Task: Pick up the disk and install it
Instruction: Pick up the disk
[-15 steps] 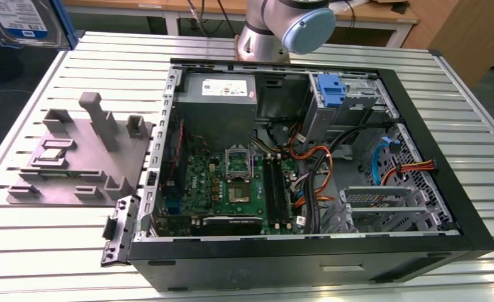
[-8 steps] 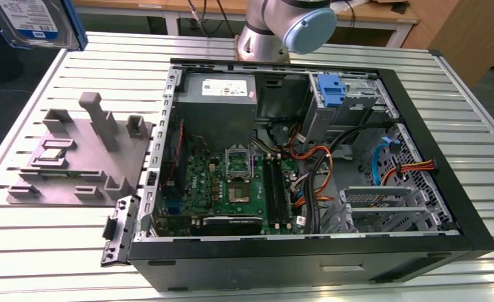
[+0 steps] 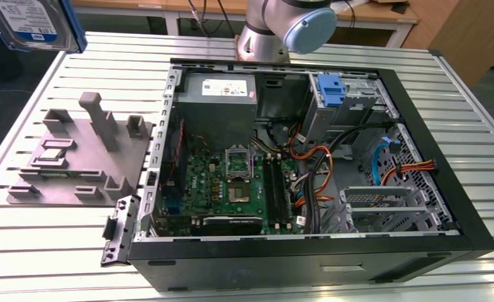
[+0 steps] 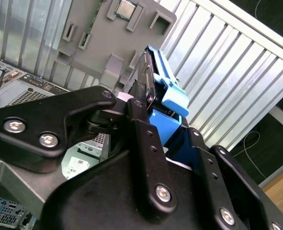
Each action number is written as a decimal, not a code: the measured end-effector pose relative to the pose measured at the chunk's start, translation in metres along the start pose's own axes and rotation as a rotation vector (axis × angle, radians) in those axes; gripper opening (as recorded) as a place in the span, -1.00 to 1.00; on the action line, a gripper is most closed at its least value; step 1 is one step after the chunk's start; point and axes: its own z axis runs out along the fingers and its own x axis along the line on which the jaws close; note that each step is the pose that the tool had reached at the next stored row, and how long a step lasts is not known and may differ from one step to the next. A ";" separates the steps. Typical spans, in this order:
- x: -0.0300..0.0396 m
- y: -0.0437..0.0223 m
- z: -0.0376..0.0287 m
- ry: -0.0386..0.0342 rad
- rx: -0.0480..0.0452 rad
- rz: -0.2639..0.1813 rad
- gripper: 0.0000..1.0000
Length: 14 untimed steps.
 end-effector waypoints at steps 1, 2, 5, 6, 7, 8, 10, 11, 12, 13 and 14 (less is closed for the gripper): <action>-0.0007 0.0001 0.0000 -0.0011 -0.0001 0.000 -0.27; -0.0010 0.0006 0.0000 -0.0012 -0.0001 0.000 -0.27; -0.0010 0.0079 0.0000 -0.0015 0.0002 0.000 -0.27; -0.0009 0.0113 0.0001 -0.0014 0.0004 0.000 -0.27; -0.0007 0.0148 0.0001 -0.0014 0.0006 0.000 -0.27; -0.0005 0.0183 0.0001 -0.0014 0.0009 0.000 -0.27; -0.0003 0.0239 0.0001 -0.0014 0.0014 0.000 -0.27; -0.0002 0.0262 0.0002 -0.0014 0.0014 0.000 -0.27; -0.0002 0.0271 0.0001 -0.0013 0.0015 0.000 -0.27; -0.0004 0.0271 0.0001 -0.0015 0.0015 0.000 -0.27; -0.0012 0.0272 0.0002 -0.0021 0.0015 0.000 -0.27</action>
